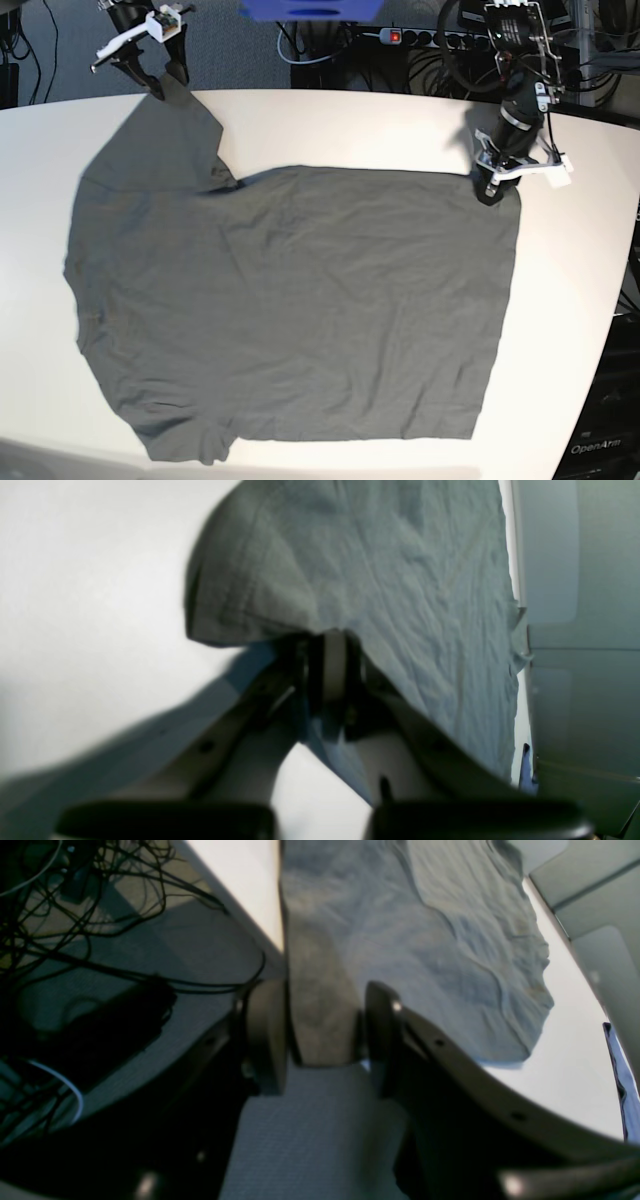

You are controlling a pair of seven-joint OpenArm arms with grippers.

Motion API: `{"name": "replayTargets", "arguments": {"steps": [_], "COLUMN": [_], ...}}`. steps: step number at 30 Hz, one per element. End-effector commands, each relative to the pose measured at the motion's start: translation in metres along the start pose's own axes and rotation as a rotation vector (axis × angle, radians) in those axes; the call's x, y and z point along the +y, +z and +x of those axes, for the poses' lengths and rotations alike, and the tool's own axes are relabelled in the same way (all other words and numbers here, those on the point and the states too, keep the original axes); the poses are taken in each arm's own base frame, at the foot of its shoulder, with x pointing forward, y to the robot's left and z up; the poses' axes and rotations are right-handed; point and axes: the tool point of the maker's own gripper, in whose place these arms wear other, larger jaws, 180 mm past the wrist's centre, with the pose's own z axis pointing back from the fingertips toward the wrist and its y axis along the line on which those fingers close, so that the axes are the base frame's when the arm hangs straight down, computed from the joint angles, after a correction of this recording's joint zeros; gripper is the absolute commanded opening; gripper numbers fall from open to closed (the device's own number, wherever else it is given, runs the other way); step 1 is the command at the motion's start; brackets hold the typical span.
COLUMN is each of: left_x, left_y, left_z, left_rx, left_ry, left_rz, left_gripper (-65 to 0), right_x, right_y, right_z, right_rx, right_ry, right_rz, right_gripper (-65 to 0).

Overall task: Fold the T-shirt properly
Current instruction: 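Grasp the shirt edge beside the sleeve with the right gripper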

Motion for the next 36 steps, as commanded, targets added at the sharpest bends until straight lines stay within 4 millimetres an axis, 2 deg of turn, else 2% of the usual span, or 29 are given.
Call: {"name": "replayTargets", "arguments": {"steps": [1,6,13,22,31,36], "left_x": [0.019,0.019,0.019,0.019,0.019,0.001], "left_y": [0.004,0.004,0.004,0.004,0.004,0.007], "left_z": [-0.028,-0.028,-0.028,-0.027,-0.027,-0.016], "left_rx": [0.093,0.093,0.093,0.093,0.093,0.065], "left_ry": [0.067,0.067,0.068,0.062,0.059,0.027], "left_rz": [0.065,0.065,0.064,0.062,0.061,0.021], "left_gripper": [-62.5,-62.5,-62.5,-62.5,-62.5,-62.5], "right_x": [-0.005,-0.004,-0.011,-0.012,-0.027,-0.030], "right_y": [0.003,0.003,0.009,0.015,0.015,0.014], "right_z": [0.003,0.003,-0.002,-0.003,0.024,0.024], "right_rx": [-0.019,-0.018,0.013,0.019,-0.030,-0.030], "right_ry": [0.008,0.004,-0.001,0.004,0.050,0.053], "right_rz": [-0.012,-0.015,-0.054,-0.055,-0.097,-0.103], "right_gripper": [-46.7,-57.2,-64.4,-64.6,-64.4,-64.4]}}
